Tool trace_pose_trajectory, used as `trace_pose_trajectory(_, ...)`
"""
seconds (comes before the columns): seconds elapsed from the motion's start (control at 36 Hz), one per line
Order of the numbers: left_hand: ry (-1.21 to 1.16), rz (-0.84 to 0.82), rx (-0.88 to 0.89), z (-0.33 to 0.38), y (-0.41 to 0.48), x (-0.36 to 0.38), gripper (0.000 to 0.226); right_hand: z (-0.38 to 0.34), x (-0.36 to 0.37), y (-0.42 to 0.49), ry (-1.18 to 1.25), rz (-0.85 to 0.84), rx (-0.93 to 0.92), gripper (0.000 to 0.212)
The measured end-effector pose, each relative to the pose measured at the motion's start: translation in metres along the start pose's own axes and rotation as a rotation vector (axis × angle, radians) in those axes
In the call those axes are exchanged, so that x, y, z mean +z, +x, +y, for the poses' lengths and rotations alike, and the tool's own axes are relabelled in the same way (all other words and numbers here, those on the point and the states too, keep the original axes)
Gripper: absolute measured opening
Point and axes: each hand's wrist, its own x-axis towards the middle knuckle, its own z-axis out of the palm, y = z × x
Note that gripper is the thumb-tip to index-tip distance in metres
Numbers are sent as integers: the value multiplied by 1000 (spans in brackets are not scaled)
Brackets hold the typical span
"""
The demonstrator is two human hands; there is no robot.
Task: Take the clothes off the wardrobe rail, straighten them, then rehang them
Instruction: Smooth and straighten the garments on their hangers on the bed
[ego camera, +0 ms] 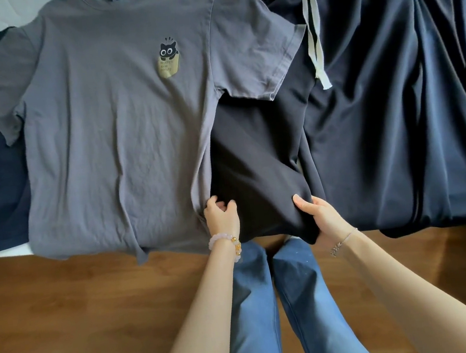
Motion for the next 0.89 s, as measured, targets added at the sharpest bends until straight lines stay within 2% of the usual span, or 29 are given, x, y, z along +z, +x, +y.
trace_pose_trajectory(0.08, 69, -67, 15, -1, 1, 1, 43, 0, -3, 1, 5, 10, 18, 24)
trace_pose_trajectory(0.14, 282, 22, 70, -1, 4, 1, 44, 0, -3, 2, 1, 4, 25, 22)
trace_pose_trajectory(0.19, 371, 128, 65, -1, 6, 1, 50, 0, -4, 3, -2, -1, 29, 21)
trace_pose_trajectory(0.36, 431, 217, 31, -4, 2, 17, 70, -1, -1, 5, -60, 6, 30, 33)
trace_pose_trajectory(0.44, 429, 295, 11, -4, 9, 17, 75, -2, -6, 5, -87, 16, 7, 25)
trace_pose_trajectory(0.56, 435, 350, -15, 2, 14, 7, 62, -5, -11, 2, -189, 72, -75, 16)
trace_pose_trajectory(0.64, 313, 198, -56, 3, 16, -4, 52, -4, -14, 3, -269, 101, -101, 14)
trace_pose_trajectory(0.81, 76, -105, -48, -18, 15, -34, 55, 7, -23, 9, -575, 97, -80, 25)
trace_pose_trajectory(0.89, -34, -119, 36, -27, 13, -58, 15, 11, -25, 10, -613, 57, 11, 28)
